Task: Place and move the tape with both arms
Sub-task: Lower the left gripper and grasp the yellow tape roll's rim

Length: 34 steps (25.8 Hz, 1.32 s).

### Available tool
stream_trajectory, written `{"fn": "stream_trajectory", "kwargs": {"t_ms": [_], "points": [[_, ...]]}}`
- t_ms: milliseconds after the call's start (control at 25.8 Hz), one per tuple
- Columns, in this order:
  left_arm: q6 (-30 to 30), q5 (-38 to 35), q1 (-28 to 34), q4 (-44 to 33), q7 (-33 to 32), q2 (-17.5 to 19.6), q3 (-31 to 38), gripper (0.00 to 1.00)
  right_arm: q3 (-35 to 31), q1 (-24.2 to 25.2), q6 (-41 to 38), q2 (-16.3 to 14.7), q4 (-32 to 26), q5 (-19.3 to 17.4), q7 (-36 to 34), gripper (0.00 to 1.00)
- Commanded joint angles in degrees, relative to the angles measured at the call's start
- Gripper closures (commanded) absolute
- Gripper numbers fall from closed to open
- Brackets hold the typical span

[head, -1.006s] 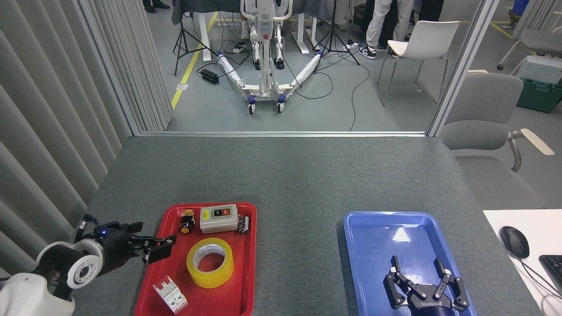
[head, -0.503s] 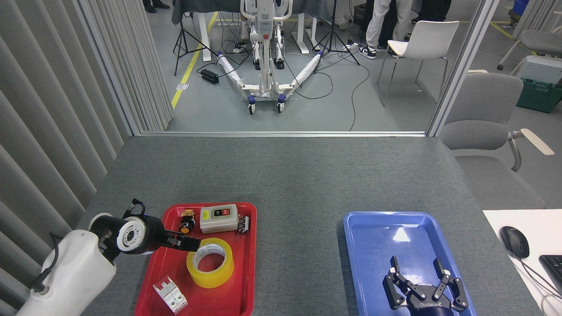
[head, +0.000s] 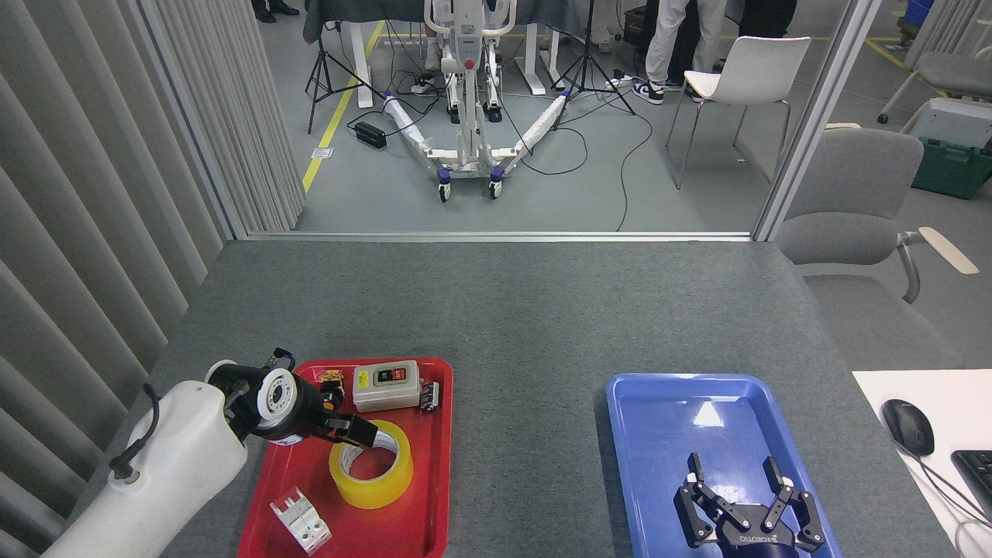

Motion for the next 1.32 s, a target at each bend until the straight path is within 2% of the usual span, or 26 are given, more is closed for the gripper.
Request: {"fn": "stream_trajectory", "kwargs": {"t_ms": [0,116,387,735,890,1045,1123,1200,1277], "points": [[-0.64,-0.07,-1.95,3.96,-0.05,-1.69,-1.68,0.0,0.12,0.0,0.18,0.03,0.01,0.09,-0.01,0.01],[-3.27,-0.34,-1.95,4.92,0.03,-2.21,-1.68,0.01,0.12,0.0,0.18,0.03,0.01,0.79,-0.01,0.01],[-3.45,-1.83,-2.65,9.4,-0.05,-2.92,-2.56,0.04,0.12,0.0,0.18,-0.14,0.01,0.79,-0.01,0.01],[-3.54,-4.64,-3.88,15.21,0.12,-6.61,-2.91,0.09,0.21,0.0,0.09,-0.14,0.01,1.05,-0.01,0.01],[-3.63,-5.79,-4.06,17.49,0.12,-7.4,-2.91,0.22,0.12,0.0,0.0,-0.05,0.01,2.11,-0.02,0.01],[-3.71,-5.96,-4.32,18.37,0.21,-7.49,-2.82,0.24,0.12,0.09,0.0,-0.14,0.1,2.11,-0.1,0.01],[-3.71,-6.14,-4.32,18.46,0.21,-7.49,-2.91,0.31,0.12,0.09,0.09,-0.05,0.1,2.2,-0.1,0.01],[-3.8,-6.23,-4.32,18.54,0.21,-7.49,-2.91,0.33,0.21,0.09,0.0,-0.05,0.1,2.2,-0.1,0.01],[-4.77,-6.14,-4.32,18.54,0.21,-7.66,-2.91,0.46,0.12,0.09,0.0,-0.05,0.1,2.2,-0.1,0.01]]}}
